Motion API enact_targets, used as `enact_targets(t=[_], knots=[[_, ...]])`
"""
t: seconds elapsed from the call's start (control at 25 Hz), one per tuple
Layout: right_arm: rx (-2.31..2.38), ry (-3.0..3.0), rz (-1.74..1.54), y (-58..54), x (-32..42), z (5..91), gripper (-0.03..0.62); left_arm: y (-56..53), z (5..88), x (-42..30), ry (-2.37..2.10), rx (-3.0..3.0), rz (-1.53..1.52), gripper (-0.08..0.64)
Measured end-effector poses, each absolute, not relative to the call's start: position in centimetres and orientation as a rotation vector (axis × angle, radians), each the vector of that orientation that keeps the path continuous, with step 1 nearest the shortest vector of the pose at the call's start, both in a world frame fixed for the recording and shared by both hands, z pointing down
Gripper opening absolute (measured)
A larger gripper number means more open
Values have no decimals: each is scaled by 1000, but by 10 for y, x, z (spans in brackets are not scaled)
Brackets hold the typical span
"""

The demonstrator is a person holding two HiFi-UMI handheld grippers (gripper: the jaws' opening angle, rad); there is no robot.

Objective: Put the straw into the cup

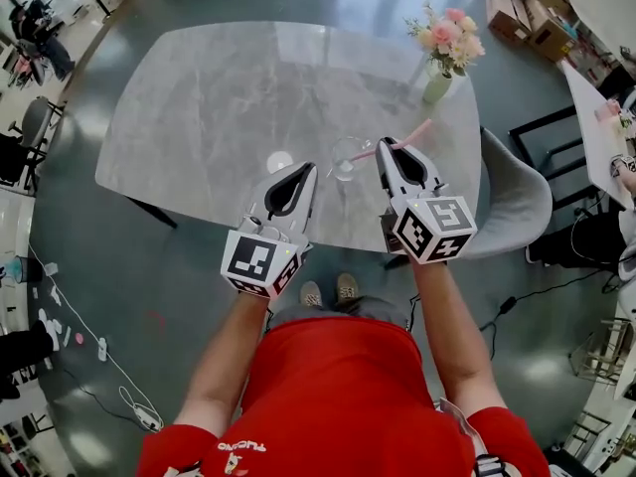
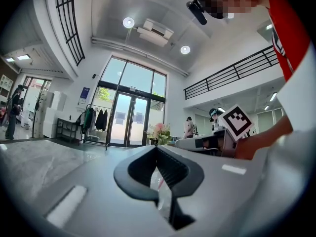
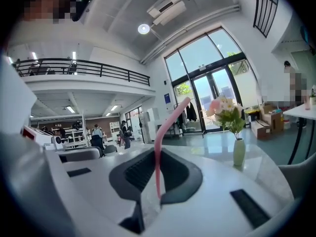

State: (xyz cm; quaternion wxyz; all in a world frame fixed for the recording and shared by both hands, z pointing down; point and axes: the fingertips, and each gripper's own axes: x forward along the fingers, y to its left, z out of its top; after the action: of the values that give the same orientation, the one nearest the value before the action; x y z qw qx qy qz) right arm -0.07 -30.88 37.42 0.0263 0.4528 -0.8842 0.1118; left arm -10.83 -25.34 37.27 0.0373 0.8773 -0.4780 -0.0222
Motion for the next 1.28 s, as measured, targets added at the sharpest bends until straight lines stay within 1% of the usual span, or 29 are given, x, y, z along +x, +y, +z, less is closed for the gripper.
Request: enact_targets(t=[0.6,0.88,1.28], knots=[[1253,-2683,625,-332,-13,443,23,-267,398,-104,-1508,2614,9,6],[1229,-2638,674,-341,-13,460,23,-270,402,-106,-1524,2592,21,5],[1174,-2594,661,-356,-15,471,24,-273,407,-109,-1552,2567,41,5]])
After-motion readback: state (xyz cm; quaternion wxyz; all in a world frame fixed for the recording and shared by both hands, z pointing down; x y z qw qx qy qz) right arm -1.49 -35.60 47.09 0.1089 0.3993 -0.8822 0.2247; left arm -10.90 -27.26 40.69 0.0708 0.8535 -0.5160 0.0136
